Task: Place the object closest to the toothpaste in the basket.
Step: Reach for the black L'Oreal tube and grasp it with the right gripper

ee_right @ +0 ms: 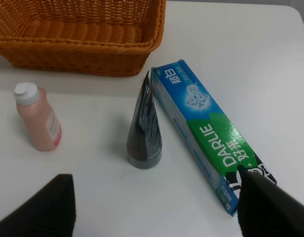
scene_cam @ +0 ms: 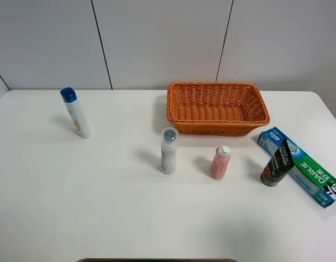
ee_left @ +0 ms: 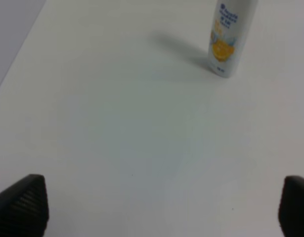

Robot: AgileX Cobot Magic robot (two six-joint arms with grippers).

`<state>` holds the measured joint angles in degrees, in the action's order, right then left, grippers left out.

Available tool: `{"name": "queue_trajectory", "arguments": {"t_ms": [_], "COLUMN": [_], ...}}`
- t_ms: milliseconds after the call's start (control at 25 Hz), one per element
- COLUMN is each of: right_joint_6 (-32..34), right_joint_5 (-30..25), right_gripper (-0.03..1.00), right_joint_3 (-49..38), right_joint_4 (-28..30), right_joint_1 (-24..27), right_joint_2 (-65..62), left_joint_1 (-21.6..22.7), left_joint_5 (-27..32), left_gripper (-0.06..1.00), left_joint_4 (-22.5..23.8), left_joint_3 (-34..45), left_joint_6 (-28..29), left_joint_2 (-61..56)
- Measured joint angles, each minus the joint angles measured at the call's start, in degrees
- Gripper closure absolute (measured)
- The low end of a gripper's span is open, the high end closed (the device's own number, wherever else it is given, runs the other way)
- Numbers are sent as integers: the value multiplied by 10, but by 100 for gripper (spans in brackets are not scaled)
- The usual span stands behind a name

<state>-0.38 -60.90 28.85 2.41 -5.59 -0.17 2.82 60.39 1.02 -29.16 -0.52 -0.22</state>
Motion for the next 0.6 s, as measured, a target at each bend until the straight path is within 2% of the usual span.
{"name": "queue_trajectory", "arguments": {"t_ms": [600], "right_joint_6": [0], "right_joint_5": [0], "right_gripper": [26], "right_joint_3": [0], "right_joint_4": [0], "right_joint_1": [0], "right_joint_2": [0], "left_joint_1": [0], "left_joint_5": [0], "left_gripper": [0], "left_joint_4": [0], "left_joint_3": [0], "left_joint_6": [0], "left_joint_2": [0]}}
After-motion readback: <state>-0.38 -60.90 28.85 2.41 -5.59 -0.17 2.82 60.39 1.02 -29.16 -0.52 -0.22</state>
